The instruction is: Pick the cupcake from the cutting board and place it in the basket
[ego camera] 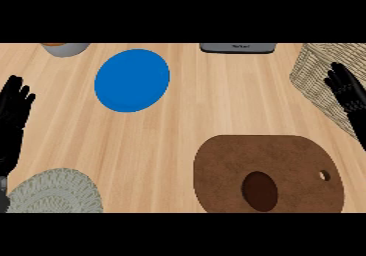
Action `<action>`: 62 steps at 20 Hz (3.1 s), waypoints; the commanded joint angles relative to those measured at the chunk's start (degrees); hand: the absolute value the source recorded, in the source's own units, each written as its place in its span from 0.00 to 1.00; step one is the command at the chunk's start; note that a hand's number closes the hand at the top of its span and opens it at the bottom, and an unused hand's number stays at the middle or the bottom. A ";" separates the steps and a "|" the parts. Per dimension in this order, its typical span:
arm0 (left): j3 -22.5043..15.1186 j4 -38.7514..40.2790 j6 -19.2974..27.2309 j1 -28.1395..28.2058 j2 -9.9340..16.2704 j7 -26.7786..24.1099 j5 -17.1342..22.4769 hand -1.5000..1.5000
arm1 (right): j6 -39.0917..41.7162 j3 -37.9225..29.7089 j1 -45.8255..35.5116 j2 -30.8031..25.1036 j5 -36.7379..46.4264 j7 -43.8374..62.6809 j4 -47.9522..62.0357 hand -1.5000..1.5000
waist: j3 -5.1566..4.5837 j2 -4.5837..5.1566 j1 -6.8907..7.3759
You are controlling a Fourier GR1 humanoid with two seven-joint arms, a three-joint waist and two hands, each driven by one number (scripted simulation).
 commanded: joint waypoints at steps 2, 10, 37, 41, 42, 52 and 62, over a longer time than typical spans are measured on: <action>-0.53 4.43 -3.34 -1.82 -0.19 1.17 0.45 0.50 | 8.32 0.54 -6.73 3.40 -7.87 -4.83 6.15 1.00 | 0.54 -0.67 0.10; -4.61 10.40 -7.43 -3.54 -2.72 3.70 2.29 0.50 | 23.31 17.28 -10.90 4.75 4.90 -23.08 -6.94 0.00 | 0.52 -0.47 -0.90; -0.89 19.28 -14.27 -8.89 -3.07 3.38 1.99 0.50 | 39.72 12.29 -23.17 -9.48 6.23 40.56 -27.91 0.00 | 0.24 -1.20 -1.11; -1.22 16.74 -11.16 -7.41 -5.24 3.42 0.24 0.50 | 45.37 5.14 -22.62 -15.58 -8.80 42.89 -26.94 0.00 | 0.38 -1.41 -1.36; -1.20 17.40 -12.49 -6.86 -4.97 2.71 -0.15 0.50 | 45.62 5.40 -23.11 -15.81 -10.29 43.44 -26.06 0.00 | 0.39 -1.32 -1.12; 1.49 20.80 -14.77 -7.90 -7.51 1.73 -1.53 0.50 | 46.98 -10.22 -3.43 -13.16 -13.48 31.71 -32.15 0.00 | 0.53 -1.24 -1.68; 2.87 22.28 -16.98 -10.36 -8.85 1.52 -4.16 0.50 | 48.69 -5.91 5.86 5.49 20.38 7.51 -30.73 0.00 | 0.62 -0.91 -0.92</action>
